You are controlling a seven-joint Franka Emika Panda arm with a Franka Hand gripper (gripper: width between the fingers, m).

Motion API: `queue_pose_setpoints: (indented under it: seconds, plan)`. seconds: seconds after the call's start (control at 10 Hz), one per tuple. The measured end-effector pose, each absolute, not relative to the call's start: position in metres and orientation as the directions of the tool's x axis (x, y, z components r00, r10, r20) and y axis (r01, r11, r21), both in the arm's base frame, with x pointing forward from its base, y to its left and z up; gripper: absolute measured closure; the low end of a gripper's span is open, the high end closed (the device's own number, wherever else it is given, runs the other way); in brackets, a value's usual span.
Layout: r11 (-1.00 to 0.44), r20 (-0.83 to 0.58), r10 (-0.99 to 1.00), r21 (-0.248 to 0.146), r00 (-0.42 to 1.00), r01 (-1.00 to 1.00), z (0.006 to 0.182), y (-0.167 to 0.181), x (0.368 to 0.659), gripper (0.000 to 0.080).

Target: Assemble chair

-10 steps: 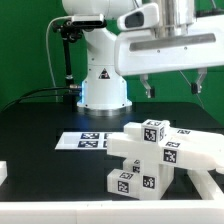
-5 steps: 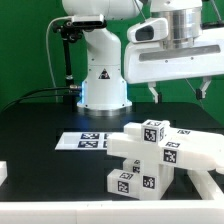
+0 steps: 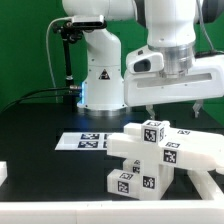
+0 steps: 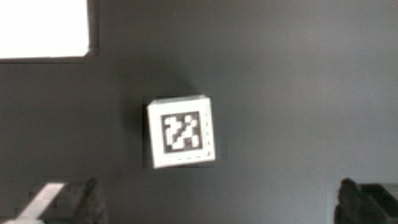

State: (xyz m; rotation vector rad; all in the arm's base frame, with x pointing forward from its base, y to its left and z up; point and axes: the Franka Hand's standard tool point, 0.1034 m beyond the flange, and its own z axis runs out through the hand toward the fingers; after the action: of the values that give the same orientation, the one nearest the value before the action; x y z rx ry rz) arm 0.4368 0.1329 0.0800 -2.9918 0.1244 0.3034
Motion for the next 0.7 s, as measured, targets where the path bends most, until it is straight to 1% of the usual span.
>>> queue_pose_setpoints:
  seconds: [0.4,0.6,0.7]
  plan:
    - [-0.988,-0.204,-0.068,-0.120,0.977,-0.094,0.078,0.131,0.436,0.0151]
    - [-0.993,-0.152,-0.066,-0.089,0.986,-0.080,0.053,0.122,0.431,0.0151]
    - [-0.993,-0.138,-0.070,-0.085,0.988,-0.083,0.051,0.123,0.431,0.0151]
